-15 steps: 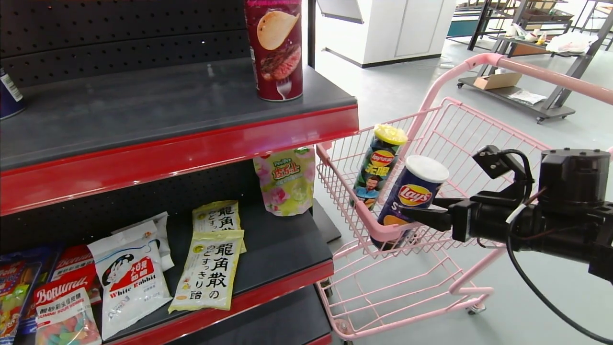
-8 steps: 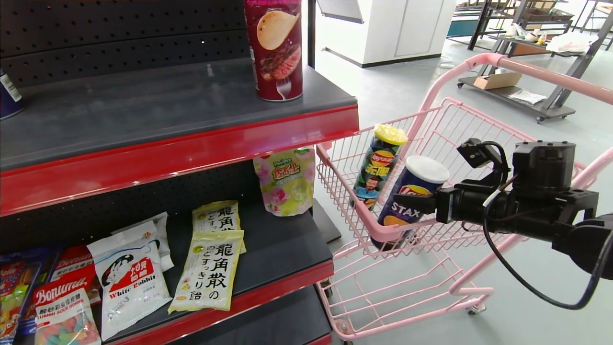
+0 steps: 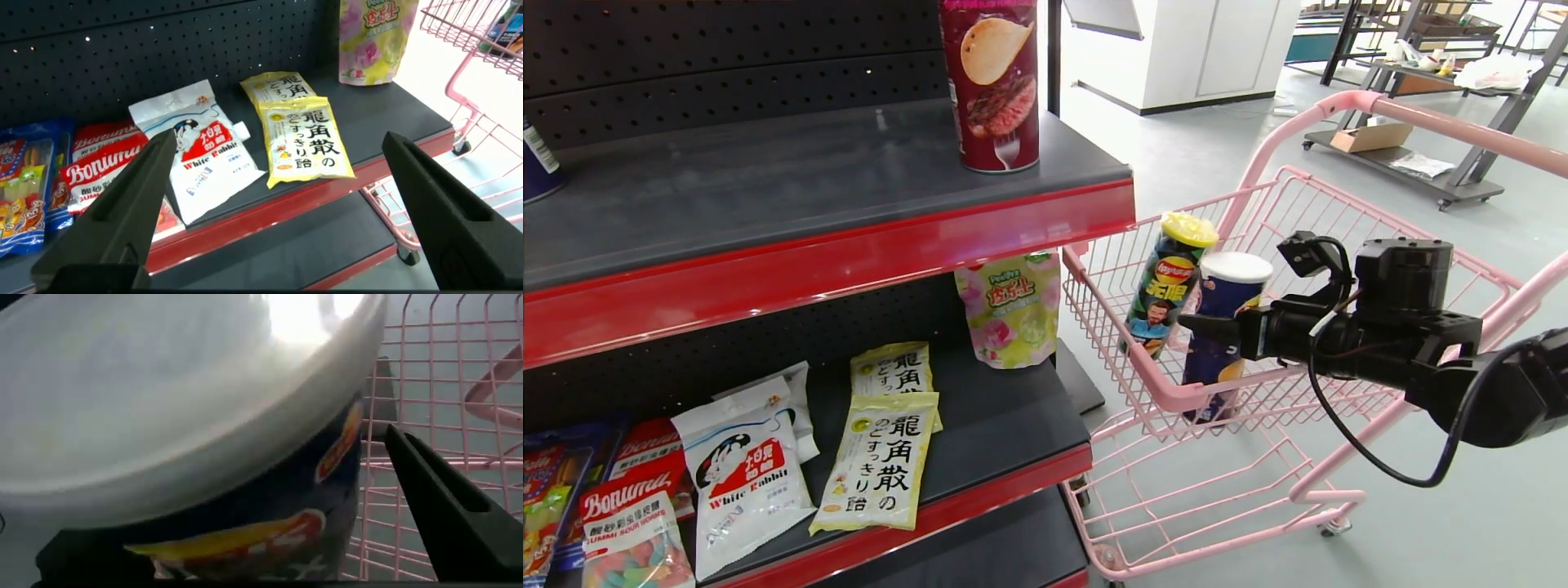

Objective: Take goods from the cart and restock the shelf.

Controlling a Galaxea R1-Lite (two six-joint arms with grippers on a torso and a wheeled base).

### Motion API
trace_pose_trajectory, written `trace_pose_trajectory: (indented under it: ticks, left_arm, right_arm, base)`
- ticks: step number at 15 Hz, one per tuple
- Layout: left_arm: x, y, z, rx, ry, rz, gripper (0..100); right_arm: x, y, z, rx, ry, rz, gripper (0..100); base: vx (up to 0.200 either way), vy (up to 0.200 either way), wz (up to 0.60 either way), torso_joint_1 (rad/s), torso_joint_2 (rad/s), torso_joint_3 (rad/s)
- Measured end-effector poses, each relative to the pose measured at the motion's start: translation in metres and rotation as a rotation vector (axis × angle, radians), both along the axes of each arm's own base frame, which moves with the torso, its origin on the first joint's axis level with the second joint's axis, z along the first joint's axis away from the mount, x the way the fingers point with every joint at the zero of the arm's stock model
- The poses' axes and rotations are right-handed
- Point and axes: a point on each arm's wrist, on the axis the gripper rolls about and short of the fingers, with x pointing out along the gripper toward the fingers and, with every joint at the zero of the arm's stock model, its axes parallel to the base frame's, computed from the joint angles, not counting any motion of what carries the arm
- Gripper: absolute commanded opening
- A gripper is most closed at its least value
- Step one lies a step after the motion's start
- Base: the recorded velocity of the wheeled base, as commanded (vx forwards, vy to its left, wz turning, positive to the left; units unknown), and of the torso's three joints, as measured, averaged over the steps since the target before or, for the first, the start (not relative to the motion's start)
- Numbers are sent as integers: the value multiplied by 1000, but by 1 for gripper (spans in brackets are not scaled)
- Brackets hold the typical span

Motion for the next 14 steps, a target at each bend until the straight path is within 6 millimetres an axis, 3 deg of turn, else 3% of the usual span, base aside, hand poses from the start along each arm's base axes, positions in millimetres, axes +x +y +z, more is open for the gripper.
trace_pose_trajectory:
  ticks: [4, 8, 14]
  left_arm:
    - [0, 0, 0, 1, -1, 0, 100]
    - [0, 0, 0, 0, -1, 0, 100]
    - [0, 0, 0, -2, 0, 0, 100]
  right_arm:
    - [7, -1, -4, 3, -19, -8, 0]
    - [-9, -7, 0, -1, -11, -17, 0]
    - [-47, -20, 43, 12, -138, -59, 0]
  base:
    - [0, 0, 0, 0, 0, 0]
    - [0, 0, 0, 0, 0, 0]
    - [0, 0, 0, 0, 0, 0]
